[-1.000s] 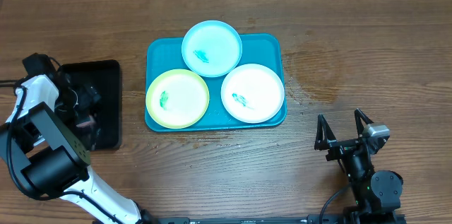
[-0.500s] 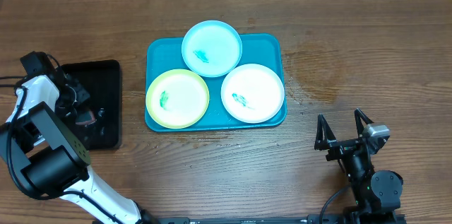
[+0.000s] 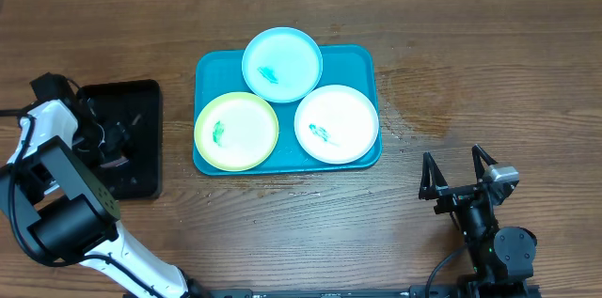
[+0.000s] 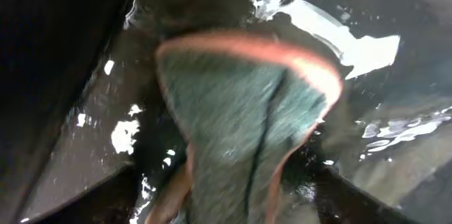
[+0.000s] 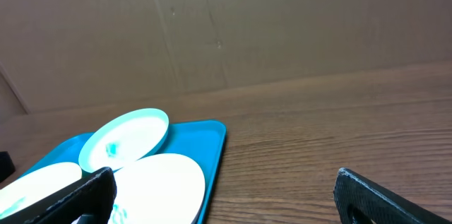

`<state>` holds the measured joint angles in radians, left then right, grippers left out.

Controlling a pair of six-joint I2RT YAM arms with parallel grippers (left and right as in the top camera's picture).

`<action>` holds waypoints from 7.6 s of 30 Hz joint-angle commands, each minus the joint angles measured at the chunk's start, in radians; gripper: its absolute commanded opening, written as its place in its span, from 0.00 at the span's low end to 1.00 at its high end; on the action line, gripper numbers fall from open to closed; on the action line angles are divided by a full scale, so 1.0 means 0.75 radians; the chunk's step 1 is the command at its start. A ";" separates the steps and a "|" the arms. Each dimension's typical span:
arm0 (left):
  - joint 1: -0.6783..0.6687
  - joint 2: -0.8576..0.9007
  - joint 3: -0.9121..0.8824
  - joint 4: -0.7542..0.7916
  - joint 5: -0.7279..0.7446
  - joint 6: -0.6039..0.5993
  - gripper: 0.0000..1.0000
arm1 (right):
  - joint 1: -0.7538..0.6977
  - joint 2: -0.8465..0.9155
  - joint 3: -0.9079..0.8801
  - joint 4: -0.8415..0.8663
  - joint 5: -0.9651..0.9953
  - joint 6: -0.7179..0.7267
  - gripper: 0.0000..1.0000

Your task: Clean dirty plates on tray and stack at the side

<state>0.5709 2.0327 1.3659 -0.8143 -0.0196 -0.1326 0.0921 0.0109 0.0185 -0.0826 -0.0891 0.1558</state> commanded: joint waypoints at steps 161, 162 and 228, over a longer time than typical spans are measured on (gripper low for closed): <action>-0.617 -0.093 0.884 -0.743 0.236 -0.163 1.00 | -0.002 -0.006 0.055 1.148 -0.083 0.655 1.00; -0.618 -0.093 0.884 -0.733 0.236 -0.163 1.00 | -0.002 -0.002 0.108 1.159 -0.010 0.655 1.00; -0.625 -0.092 0.884 -1.057 0.301 -0.101 1.00 | 0.856 3.057 2.565 -1.257 -0.003 0.561 0.52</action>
<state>0.1108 1.9659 2.0167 -1.6081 0.2165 -0.2295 0.7212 2.2997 1.9873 -1.0504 -0.0708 0.5797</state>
